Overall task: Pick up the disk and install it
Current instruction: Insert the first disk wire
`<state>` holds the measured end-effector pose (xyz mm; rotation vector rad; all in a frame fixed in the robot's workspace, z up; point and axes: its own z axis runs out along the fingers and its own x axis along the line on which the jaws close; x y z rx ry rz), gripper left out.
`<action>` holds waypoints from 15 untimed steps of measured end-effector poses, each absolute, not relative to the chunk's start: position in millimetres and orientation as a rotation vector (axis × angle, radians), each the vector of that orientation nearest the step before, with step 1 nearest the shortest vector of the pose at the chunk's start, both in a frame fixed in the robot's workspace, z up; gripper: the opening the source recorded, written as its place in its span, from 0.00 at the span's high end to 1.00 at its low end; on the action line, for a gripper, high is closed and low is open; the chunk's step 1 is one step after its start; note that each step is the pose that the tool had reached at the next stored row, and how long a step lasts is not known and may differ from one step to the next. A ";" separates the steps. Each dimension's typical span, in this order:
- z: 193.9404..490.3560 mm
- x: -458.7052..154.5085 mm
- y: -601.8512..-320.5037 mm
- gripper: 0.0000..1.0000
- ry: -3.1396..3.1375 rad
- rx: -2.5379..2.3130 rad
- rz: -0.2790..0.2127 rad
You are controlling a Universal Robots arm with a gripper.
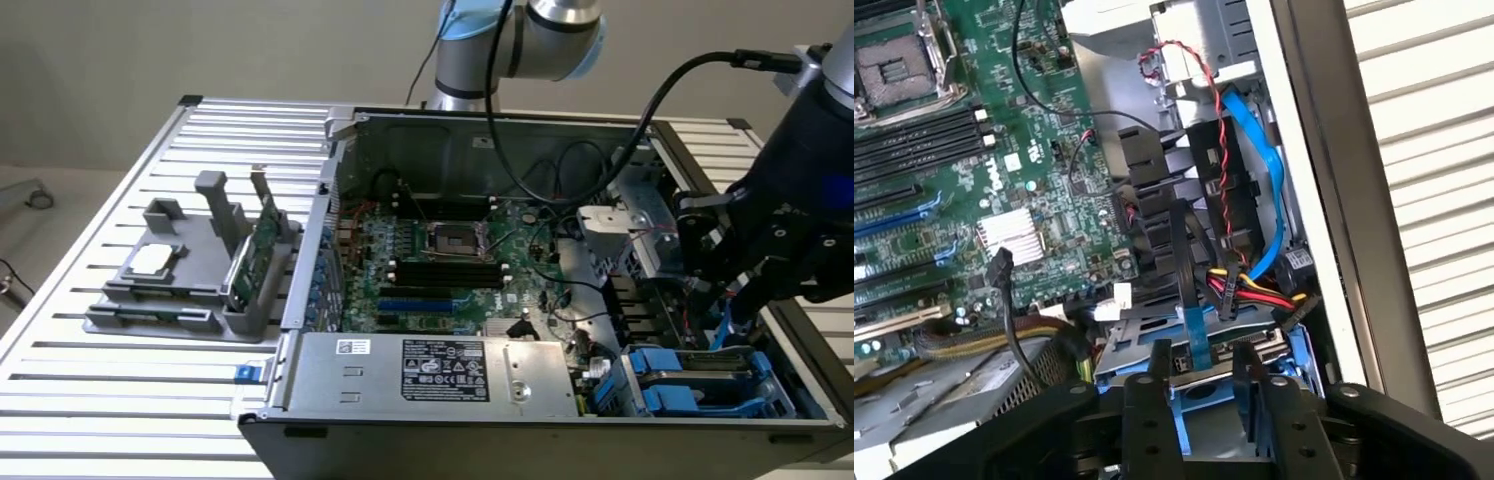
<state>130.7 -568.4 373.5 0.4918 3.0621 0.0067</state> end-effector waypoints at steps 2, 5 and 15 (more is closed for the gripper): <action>373.3 130.7 -568.4 0.67 3.057 0.525 0.007; 373.1 131.0 -568.1 0.67 3.051 0.558 0.007; 373.2 134.2 -564.0 0.67 3.041 0.606 0.006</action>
